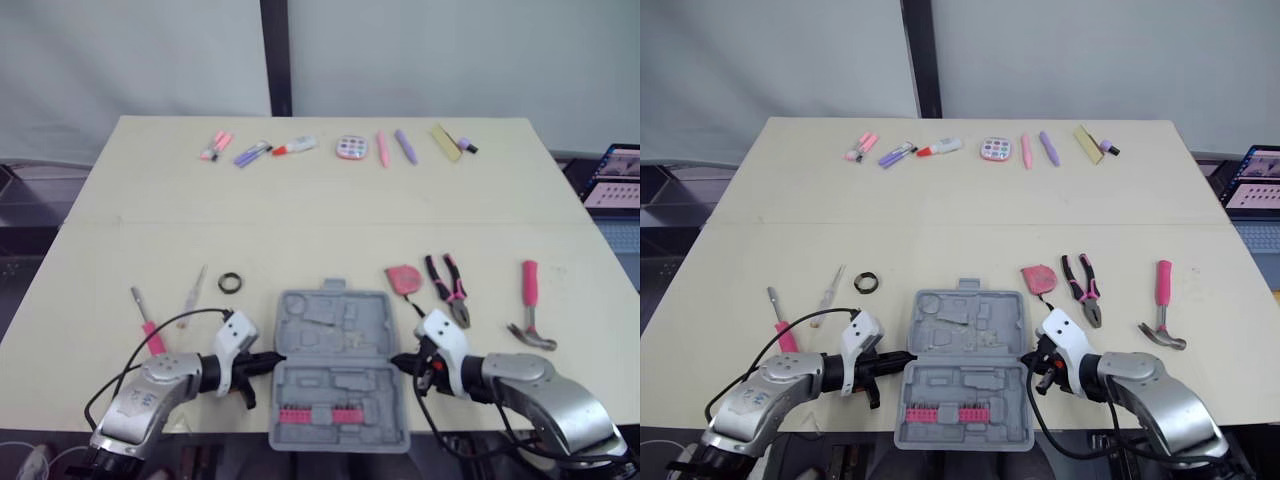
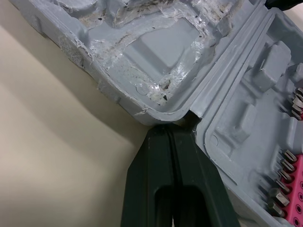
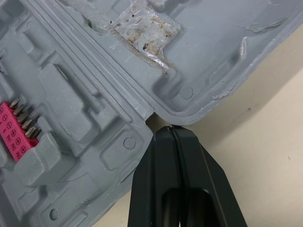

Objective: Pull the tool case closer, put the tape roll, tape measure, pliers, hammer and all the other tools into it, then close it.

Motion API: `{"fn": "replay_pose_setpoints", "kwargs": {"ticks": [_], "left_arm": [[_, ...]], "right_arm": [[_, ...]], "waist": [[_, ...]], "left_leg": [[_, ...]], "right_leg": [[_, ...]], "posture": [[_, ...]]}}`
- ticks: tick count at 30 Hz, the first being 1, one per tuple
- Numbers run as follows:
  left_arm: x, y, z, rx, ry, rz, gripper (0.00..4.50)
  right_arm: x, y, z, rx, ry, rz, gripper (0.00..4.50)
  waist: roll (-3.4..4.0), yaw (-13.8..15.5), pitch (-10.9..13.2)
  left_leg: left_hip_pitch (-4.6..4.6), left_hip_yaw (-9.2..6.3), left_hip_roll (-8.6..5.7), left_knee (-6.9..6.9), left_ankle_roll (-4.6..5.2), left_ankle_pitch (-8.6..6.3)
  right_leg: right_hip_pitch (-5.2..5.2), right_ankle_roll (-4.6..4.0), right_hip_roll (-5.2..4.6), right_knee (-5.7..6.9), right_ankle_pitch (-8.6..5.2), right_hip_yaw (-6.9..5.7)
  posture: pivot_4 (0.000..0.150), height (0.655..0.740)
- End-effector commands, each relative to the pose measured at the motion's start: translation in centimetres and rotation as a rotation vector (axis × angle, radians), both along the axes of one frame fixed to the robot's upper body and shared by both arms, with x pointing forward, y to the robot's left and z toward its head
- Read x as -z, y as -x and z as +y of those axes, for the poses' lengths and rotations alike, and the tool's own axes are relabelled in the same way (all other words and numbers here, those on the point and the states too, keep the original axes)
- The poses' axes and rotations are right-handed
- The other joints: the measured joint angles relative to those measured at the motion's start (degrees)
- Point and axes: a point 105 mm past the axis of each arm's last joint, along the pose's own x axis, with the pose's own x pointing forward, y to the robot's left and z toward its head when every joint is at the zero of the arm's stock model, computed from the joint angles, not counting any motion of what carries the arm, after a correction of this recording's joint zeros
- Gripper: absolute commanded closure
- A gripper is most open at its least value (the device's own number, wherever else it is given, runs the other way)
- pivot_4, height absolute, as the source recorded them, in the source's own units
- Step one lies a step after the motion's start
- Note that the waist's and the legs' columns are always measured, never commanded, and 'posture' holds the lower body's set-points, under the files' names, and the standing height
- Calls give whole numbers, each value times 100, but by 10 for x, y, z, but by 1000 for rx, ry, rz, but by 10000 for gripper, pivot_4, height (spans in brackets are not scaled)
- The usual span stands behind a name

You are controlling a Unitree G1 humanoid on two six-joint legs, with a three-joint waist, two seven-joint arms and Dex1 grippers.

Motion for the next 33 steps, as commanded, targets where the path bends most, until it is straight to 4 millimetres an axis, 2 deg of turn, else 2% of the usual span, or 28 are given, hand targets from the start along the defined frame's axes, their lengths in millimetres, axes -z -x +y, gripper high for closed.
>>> {"fn": "replay_pose_setpoints", "kwargs": {"ticks": [1,11,21,33], "left_arm": [[3,6,2,-10,4,23,44826],[4,13,3,-18,23,80,44826],[3,22,0,57,27,117,44826],[1,22,0,42,25,115,44826]], "right_arm": [[-10,1,4,-16,-12,-38,44564],[-9,5,4,-16,-12,-29,44564],[-11,7,4,-17,-13,-25,44564],[-12,7,2,-26,-6,-18,44564]], "waist": [[0,-2,0],[0,0,0],[2,4,0],[2,9,0]], "left_leg": [[0,0,0,0,0,0],[0,-1,0,0,0,0],[1,-2,-1,-1,0,0],[-1,-2,-1,-2,1,1]], "right_leg": [[0,0,0,1,0,-1],[1,0,0,2,0,0],[5,0,0,-10,0,0],[8,0,0,-20,0,1]], "posture": [[1500,7336],[1500,7336],[1500,7336],[1500,7336]]}}
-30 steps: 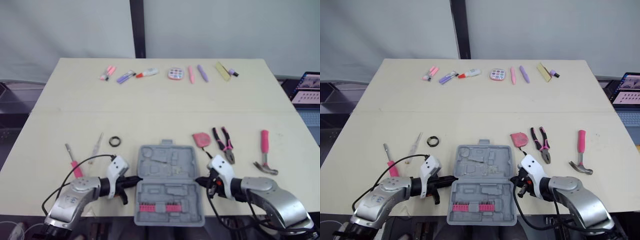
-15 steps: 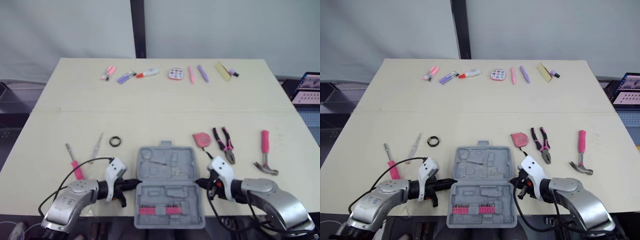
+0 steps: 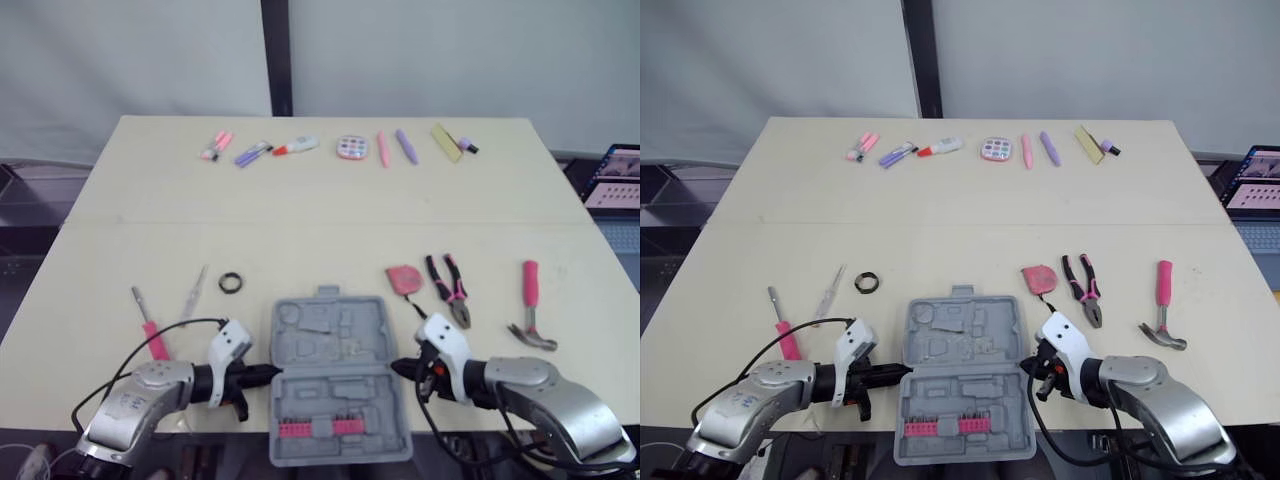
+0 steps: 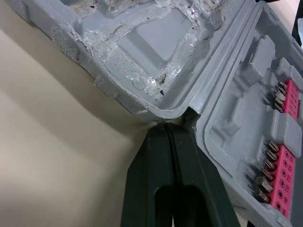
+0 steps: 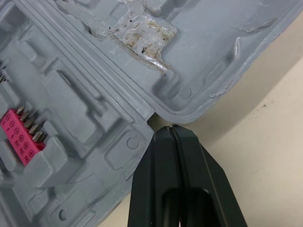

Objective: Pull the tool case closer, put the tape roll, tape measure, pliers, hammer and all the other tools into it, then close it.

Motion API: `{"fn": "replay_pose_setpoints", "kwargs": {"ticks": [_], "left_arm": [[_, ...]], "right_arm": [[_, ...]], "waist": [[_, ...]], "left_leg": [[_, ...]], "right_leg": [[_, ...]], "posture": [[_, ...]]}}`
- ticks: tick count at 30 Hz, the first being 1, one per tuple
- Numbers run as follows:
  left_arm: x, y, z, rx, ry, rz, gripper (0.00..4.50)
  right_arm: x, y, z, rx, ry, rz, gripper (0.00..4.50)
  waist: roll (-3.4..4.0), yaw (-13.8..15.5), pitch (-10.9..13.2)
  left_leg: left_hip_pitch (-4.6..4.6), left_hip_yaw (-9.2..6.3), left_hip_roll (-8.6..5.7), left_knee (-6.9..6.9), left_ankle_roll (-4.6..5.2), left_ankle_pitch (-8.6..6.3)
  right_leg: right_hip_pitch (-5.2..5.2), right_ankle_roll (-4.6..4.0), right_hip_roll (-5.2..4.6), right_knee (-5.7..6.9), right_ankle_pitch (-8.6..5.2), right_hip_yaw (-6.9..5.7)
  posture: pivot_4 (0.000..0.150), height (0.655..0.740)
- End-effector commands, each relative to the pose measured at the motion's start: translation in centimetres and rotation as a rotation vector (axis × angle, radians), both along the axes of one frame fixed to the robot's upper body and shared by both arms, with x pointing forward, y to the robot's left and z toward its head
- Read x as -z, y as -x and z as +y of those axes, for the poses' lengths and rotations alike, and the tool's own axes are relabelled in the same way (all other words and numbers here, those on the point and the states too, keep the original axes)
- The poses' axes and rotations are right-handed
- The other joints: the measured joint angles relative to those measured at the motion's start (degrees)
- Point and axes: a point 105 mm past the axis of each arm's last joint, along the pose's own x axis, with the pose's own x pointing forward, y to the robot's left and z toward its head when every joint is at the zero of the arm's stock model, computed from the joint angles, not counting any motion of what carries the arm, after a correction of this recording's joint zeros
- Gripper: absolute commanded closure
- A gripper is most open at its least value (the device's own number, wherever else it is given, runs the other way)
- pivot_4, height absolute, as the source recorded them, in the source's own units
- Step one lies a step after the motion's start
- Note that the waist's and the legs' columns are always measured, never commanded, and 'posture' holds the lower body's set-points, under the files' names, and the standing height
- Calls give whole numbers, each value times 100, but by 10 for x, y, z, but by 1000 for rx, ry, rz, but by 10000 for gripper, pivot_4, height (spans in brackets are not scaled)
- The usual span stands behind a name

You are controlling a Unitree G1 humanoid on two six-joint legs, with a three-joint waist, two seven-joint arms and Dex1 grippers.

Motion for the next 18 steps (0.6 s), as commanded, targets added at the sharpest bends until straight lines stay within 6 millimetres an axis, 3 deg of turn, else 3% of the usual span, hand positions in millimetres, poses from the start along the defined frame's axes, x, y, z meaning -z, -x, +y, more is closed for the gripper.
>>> {"fn": "replay_pose_setpoints", "kwargs": {"ticks": [1,18], "left_arm": [[-2,5,-5,19,5,0,44826],[-7,-3,-6,4,-5,-35,44826]], "right_arm": [[-9,-1,0,-6,-4,-34,44564],[-10,0,-5,1,8,-33,44564]], "waist": [[0,0,0],[0,3,0]], "left_leg": [[0,0,0,0,0,0],[-2,1,-1,0,2,1]], "right_leg": [[0,0,0,0,0,0],[1,0,-1,-5,0,1]], "posture": [[1500,7336],[1500,7336]]}}
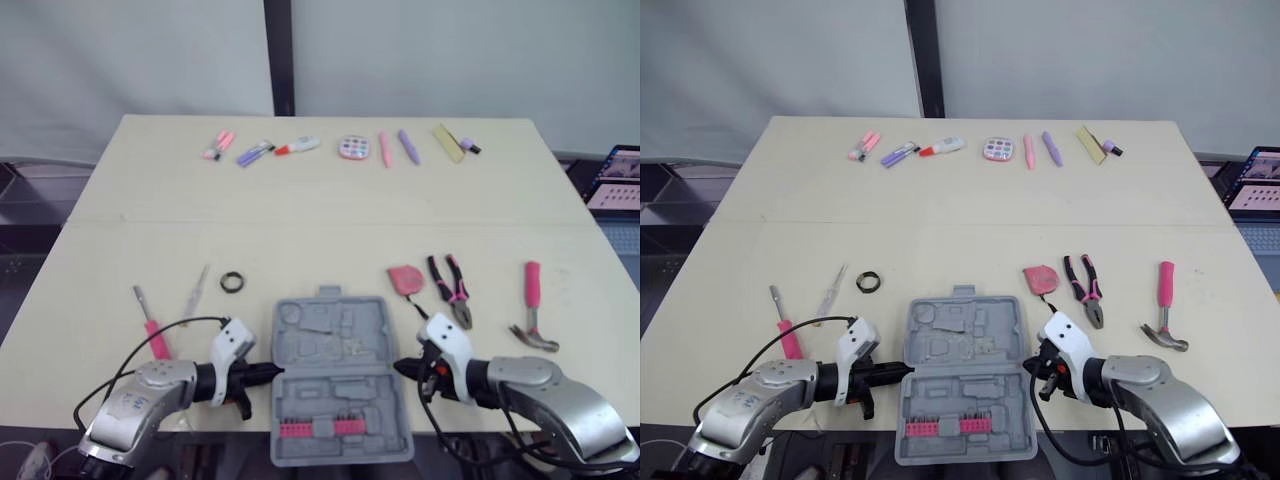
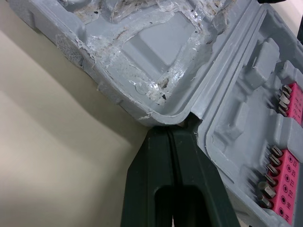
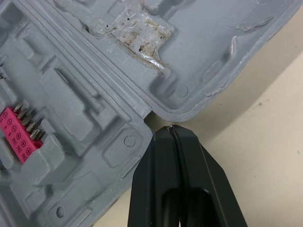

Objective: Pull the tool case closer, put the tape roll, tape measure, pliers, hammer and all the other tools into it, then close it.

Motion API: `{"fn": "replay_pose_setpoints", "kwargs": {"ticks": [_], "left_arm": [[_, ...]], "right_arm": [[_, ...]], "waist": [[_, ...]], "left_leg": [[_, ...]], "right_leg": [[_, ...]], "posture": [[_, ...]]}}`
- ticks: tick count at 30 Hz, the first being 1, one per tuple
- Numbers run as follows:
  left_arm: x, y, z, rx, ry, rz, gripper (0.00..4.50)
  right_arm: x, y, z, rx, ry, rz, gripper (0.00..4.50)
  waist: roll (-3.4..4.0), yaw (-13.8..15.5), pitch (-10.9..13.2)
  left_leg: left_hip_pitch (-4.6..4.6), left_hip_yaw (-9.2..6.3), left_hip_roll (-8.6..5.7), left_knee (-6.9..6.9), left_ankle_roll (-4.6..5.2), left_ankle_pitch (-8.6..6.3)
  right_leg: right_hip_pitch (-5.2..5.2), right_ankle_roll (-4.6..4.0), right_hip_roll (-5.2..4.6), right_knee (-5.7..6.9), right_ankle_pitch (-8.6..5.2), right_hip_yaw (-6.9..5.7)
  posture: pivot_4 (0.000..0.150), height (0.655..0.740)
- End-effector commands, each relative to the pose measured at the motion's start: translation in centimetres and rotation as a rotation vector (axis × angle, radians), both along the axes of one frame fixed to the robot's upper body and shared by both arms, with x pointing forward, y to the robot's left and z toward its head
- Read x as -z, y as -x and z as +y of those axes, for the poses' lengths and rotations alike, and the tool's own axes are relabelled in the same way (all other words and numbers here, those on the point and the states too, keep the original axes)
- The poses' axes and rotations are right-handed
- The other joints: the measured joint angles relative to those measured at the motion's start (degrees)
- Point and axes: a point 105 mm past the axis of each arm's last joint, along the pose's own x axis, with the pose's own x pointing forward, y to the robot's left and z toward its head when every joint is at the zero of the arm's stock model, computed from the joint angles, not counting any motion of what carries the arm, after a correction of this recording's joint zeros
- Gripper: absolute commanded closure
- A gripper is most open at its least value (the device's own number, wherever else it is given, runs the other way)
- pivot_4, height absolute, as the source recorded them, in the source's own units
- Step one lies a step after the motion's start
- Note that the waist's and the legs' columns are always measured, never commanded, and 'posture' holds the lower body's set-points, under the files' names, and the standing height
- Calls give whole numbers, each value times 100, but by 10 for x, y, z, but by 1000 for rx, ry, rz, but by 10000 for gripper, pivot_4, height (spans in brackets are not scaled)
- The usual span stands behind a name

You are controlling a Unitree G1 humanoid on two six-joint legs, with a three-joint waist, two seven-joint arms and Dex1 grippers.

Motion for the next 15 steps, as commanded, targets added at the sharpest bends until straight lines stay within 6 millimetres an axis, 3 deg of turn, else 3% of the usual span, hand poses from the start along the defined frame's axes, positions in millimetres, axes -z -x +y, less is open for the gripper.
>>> {"fn": "replay_pose_setpoints", "kwargs": {"ticks": [1,11,15], "left_arm": [[-5,-1,-2,15,4,-16,44826],[-13,-1,25,-21,-31,-16,44826],[-26,-5,37,-36,-35,-59,44826]], "right_arm": [[-9,-1,-1,-1,-3,-35,44564],[-13,-4,-26,40,38,-44,44564],[-17,-2,-38,65,52,-48,44564]], "waist": [[0,0,0],[0,1,0],[1,2,1]], "left_leg": [[0,0,0,0,0,0],[-1,0,0,0,0,0],[-1,0,0,-2,0,0]], "right_leg": [[0,0,0,0,0,0],[0,0,0,-1,0,0],[0,0,0,-2,0,0]], "posture": [[1500,7336],[1500,7336],[1500,7336]]}}
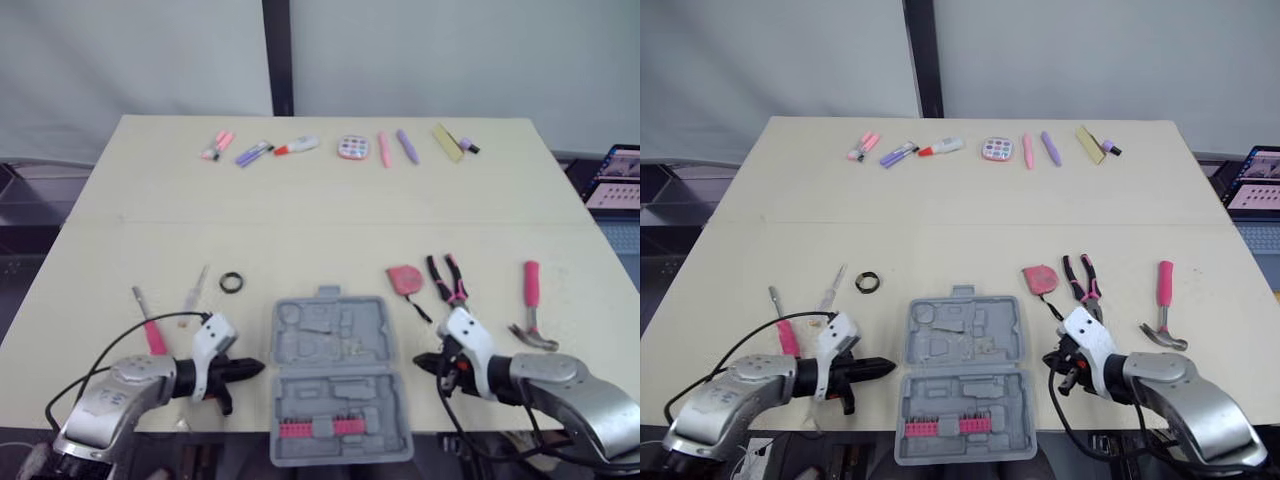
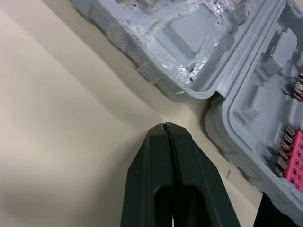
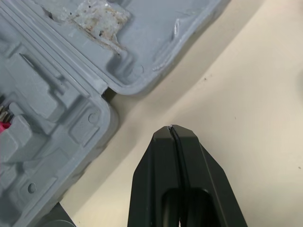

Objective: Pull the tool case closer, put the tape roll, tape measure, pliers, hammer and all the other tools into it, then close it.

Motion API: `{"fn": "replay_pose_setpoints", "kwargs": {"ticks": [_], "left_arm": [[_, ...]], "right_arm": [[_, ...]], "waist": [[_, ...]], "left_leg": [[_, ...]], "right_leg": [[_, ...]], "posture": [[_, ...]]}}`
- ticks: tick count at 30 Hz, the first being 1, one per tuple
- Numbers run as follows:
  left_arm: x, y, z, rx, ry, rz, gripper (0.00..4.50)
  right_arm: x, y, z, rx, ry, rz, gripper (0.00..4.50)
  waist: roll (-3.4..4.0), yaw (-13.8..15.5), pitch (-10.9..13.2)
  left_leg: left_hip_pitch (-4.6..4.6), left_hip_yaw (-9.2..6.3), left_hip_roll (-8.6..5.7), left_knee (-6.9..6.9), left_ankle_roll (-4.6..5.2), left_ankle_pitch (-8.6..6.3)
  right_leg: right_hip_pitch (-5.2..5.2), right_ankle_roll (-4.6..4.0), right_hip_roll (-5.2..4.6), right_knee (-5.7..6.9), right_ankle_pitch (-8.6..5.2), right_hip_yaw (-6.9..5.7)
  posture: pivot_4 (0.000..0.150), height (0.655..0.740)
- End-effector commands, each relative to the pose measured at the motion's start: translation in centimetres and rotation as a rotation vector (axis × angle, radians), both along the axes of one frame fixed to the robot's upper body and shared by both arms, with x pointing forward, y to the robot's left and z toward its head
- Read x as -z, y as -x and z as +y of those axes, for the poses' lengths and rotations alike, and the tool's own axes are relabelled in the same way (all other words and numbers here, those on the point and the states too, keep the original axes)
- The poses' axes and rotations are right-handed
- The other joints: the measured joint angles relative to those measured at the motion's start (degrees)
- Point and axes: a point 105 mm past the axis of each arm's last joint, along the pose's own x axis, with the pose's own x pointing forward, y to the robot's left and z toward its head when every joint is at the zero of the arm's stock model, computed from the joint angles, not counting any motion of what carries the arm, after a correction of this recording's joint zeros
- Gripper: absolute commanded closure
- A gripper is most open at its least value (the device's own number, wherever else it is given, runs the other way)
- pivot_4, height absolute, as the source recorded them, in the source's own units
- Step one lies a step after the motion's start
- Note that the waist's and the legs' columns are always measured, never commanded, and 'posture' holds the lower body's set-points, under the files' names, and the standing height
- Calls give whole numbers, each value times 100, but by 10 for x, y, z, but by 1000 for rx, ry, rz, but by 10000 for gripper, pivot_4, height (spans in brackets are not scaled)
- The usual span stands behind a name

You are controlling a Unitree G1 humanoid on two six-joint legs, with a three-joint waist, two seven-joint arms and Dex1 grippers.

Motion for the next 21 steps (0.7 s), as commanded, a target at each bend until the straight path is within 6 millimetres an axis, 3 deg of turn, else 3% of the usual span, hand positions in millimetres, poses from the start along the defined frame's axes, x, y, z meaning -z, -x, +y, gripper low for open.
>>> {"fn": "replay_pose_setpoints", "kwargs": {"ticks": [1,11,16,21], "left_arm": [[-20,-2,7,4,32,-62,44826],[-76,-14,16,-60,124,-307,44826],[-81,-12,23,-116,108,-391,44826],[-78,0,43,-190,68,-432,44826]], "right_arm": [[-11,1,-11,12,-1,-30,44564],[-42,14,-21,62,-62,-85,44564],[-55,23,-24,88,-109,-117,44564],[-69,35,-30,115,-157,-168,44564]], "waist": [[1,5,1],[3,11,2],[3,12,2],[3,15,3]], "left_leg": [[0,0,0,0,0,0],[-5,1,1,0,3,1],[-5,4,2,-2,5,1],[-5,4,2,-3,7,1]], "right_leg": [[0,0,0,0,0,0],[12,0,2,-2,0,-1],[16,0,2,-8,0,0],[21,0,2,-17,0,0]], "posture": [[1500,7336],[1500,7336],[1500,7336],[1500,7336]]}}
